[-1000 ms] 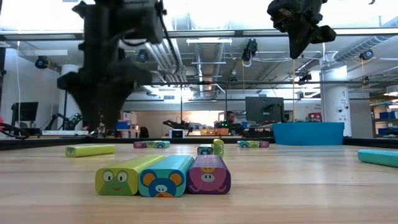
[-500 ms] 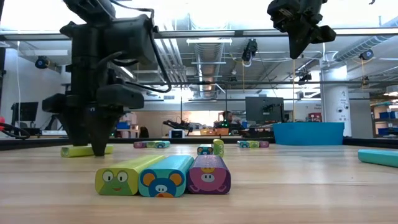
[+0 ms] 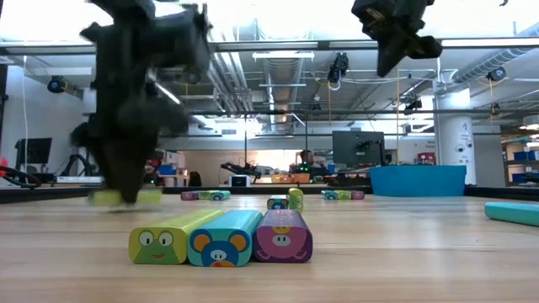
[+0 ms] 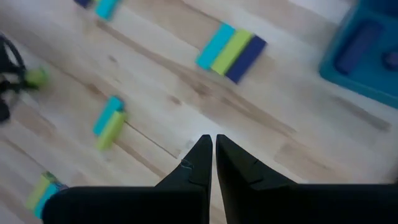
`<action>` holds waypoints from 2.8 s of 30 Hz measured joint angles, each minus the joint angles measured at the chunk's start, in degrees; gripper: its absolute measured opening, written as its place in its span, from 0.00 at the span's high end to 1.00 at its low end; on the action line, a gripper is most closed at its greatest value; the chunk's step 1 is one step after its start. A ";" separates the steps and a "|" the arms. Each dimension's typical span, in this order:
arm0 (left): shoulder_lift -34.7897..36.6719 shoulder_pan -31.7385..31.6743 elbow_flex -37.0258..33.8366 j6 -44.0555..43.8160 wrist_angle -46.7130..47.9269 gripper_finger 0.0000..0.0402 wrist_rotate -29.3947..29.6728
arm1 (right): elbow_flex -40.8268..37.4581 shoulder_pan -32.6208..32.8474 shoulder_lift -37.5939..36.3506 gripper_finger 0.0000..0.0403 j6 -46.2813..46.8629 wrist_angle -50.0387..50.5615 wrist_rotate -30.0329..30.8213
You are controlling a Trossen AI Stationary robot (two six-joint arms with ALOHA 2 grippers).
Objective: Sort blocks
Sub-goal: Put the green block into the transparent bin
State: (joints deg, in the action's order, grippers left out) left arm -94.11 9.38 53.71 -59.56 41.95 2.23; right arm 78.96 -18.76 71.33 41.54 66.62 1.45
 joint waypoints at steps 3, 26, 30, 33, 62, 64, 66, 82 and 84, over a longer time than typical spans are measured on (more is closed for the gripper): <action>3.18 1.16 3.84 9.24 0.01 0.83 3.60 | 0.00 0.00 0.10 0.97 2.84 -3.68 -3.00; 6.24 0.62 19.36 35.09 0.05 0.83 22.83 | 0.42 6.92 15.09 0.60 11.50 -38.13 -21.53; 6.24 -0.51 19.78 35.09 -0.36 0.83 23.50 | 0.42 7.54 17.38 0.55 13.39 -43.01 -23.12; 6.24 -0.89 19.78 35.52 -0.36 0.83 24.15 | 1.10 7.77 18.80 0.52 13.77 -43.37 -23.54; 6.21 -0.93 20.19 36.32 -2.64 0.83 26.46 | 6.97 8.57 25.97 0.83 9.97 -42.98 -23.55; 6.17 -0.92 20.42 36.36 -2.42 0.82 27.01 | 6.97 8.57 26.10 0.87 9.89 -43.07 -23.56; 6.17 -0.96 20.51 36.47 -2.37 0.80 27.20 | 6.97 8.55 26.10 0.87 9.14 -43.16 -23.60; 6.50 -1.02 21.01 34.78 0.01 0.64 23.59 | 6.84 7.98 16.00 0.87 -3.04 -6.74 -22.00; 6.59 -1.02 21.01 36.19 0.56 0.64 23.52 | 6.93 9.73 13.51 0.87 -5.63 0.09 -21.88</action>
State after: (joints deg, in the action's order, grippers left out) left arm -87.52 8.36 74.72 -23.37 42.50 25.75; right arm 85.89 -9.03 84.84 35.90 66.71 -20.43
